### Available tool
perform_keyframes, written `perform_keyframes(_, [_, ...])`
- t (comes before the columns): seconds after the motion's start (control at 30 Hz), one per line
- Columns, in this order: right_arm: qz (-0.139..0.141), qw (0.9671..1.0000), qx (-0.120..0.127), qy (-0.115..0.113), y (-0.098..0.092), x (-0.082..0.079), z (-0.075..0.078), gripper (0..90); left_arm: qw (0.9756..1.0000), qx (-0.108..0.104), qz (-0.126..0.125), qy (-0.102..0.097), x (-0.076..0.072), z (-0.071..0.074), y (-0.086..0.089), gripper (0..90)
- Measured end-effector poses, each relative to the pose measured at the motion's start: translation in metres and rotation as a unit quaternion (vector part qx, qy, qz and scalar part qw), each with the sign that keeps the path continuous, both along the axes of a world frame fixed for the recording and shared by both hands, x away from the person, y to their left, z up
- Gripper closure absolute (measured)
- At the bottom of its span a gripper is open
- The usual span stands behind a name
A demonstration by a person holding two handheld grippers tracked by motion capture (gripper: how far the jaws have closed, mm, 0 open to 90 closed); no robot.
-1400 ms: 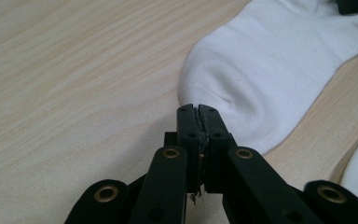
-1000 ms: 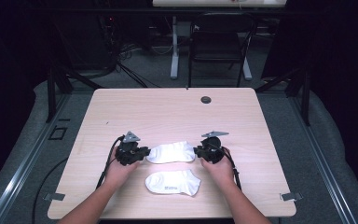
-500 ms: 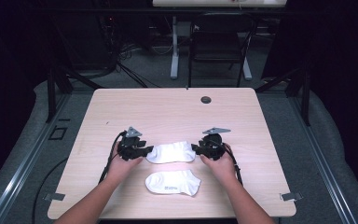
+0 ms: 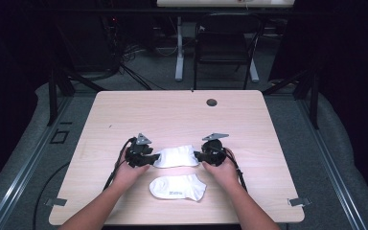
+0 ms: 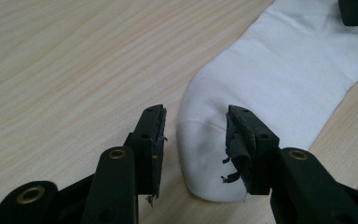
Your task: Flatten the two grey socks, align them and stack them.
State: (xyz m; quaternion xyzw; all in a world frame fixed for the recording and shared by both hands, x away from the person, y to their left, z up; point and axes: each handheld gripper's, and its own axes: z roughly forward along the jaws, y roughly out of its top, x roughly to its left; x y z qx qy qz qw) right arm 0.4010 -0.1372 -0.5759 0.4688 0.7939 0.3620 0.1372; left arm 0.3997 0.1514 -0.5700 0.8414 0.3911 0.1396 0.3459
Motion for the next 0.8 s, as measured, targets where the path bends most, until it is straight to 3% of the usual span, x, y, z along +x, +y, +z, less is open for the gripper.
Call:
perform_keyframes(0.17, [0.006, 1.0000, -0.003, -0.006, 0.0024, -0.0001, -0.0031, 64.3, 0.9999, 0.015, -0.002, -0.001, 0.0001, -0.0045, -0.0004, 59.4])
perform_keyframes(0.33, [0.014, 0.9998, -0.011, -0.008, 0.0037, -0.0012, -0.0031, 73.6, 0.9999, 0.009, -0.007, 0.002, -0.0009, -0.0051, -0.0011, 65.5])
perform_keyframes(0.47, [0.021, 0.9998, -0.007, -0.002, 0.0051, -0.0015, -0.0030, 82.5, 0.9999, 0.002, -0.015, 0.003, -0.0011, -0.0059, -0.0026, 76.1])
perform_keyframes(0.6, [0.021, 0.9998, -0.003, 0.008, 0.0054, -0.0006, -0.0024, 85.5, 0.9998, -0.012, -0.017, 0.008, -0.0005, -0.0070, -0.0026, 83.9])
perform_keyframes(0.8, [0.013, 0.9998, 0.003, 0.014, 0.0059, 0.0005, -0.0018, 86.2, 0.9997, -0.016, -0.019, 0.005, 0.0002, -0.0078, -0.0027, 87.0])
